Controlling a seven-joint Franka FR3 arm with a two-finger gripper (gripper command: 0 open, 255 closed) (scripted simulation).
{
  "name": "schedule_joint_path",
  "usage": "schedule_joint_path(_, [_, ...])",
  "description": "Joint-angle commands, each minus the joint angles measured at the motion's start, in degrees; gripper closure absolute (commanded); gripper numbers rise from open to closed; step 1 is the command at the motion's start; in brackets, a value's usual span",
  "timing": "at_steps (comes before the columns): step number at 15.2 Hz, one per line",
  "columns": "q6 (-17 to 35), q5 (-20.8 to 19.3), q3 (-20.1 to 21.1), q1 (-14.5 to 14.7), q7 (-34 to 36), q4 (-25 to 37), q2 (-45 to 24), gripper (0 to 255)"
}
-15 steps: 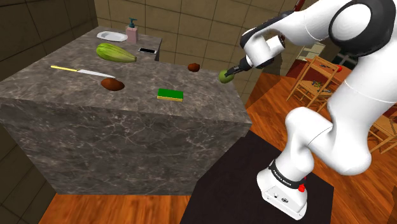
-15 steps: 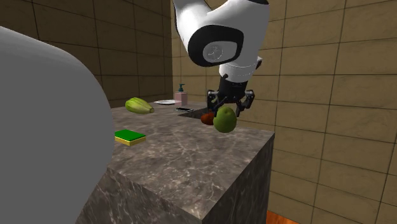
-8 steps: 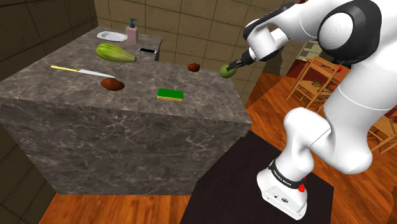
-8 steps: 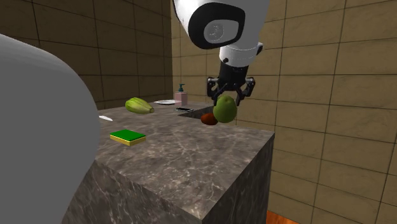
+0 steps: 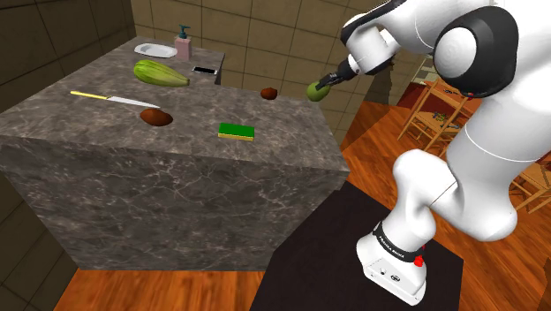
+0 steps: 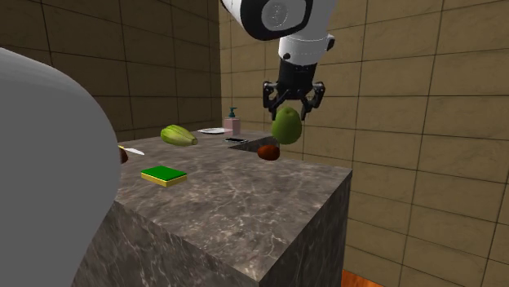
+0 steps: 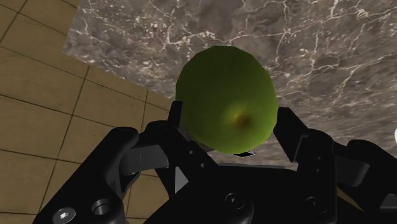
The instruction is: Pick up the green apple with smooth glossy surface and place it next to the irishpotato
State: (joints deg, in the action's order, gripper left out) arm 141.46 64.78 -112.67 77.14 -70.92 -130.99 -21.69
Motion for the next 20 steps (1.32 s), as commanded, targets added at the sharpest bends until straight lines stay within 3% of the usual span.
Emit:
schedule_joint_path(1, [0.78,-0.06,1.88,0.22,2.21,0.64,-0.48,255])
schedule_joint_path(7, [4.46,-0.76,12.1,-1.92,10.89,4.08,-1.8,255])
schedule_joint_path(14, [5.48,-1.04,25.15,-8.35,20.92,11.1,-6.52,255])
schedule_joint_path(20, [3.69,-0.73,33.15,-13.43,29.49,19.61,-13.34,255])
